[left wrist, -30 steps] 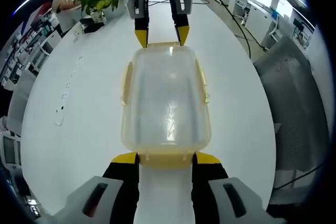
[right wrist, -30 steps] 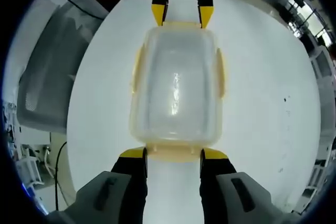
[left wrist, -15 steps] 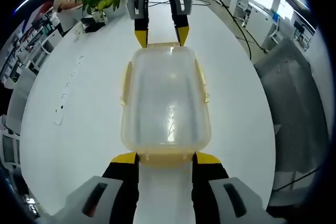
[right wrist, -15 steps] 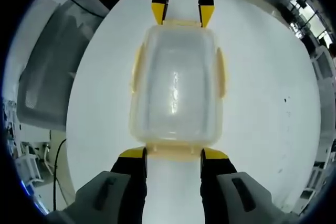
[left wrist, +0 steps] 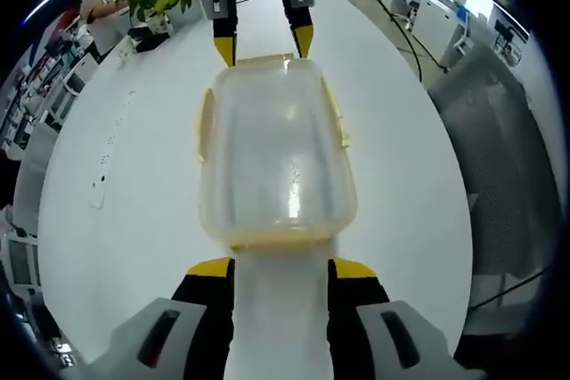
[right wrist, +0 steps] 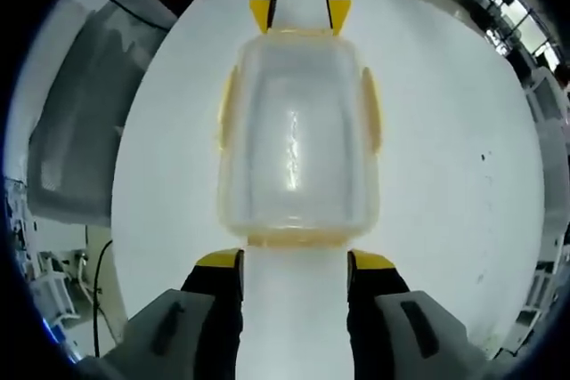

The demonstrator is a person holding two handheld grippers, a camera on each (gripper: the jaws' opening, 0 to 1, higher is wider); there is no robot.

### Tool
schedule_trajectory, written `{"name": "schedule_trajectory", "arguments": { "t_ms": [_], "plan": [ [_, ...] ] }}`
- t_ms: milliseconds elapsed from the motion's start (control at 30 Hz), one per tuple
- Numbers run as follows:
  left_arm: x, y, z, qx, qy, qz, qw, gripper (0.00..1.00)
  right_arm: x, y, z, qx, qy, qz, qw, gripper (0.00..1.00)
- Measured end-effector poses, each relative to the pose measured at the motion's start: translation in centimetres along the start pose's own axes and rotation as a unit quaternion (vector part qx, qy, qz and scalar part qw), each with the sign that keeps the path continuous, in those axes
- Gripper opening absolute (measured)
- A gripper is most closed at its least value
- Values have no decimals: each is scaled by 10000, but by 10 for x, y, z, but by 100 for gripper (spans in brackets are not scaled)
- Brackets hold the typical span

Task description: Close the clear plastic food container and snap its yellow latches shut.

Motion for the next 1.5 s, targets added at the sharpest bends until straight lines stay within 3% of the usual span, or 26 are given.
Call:
{"name": "schedule_trajectory", "arguments": {
  "t_ms": [367, 667, 900, 1167, 1500],
  "plan": [
    [-1, 15, -10, 273, 313, -56, 9991, 35, 1, 18, -7, 167, -290, 265, 9991, 36],
    [3, 24, -9, 269, 479, -183, 9983, 34, -6, 24, -12, 265, -463, 359, 9979, 34],
    [5, 27, -12, 407, 911, -238, 9947, 33, -8, 27, -14, 631, -999, 597, 9912, 33],
    [8, 28, -11, 592, 1515, -280, 9863, 31, -12, 23, -14, 931, -1543, 820, 9802, 30],
    [6, 25, -6, 972, 2526, -448, 9616, 30, -14, 18, -13, 1049, -2153, 1195, 9635, 25]
  ]
}}
Point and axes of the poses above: the point that each gripper's makers call its tool centre point, and the gripper's own axes: y roughly backward along the fingers, x roughly to its right, z roughly out of its underside, the point moved 7 cm from there along y, roughly backward along the fingers, and after that the axes turned 15 degrees about y, right-handed, at the moved point
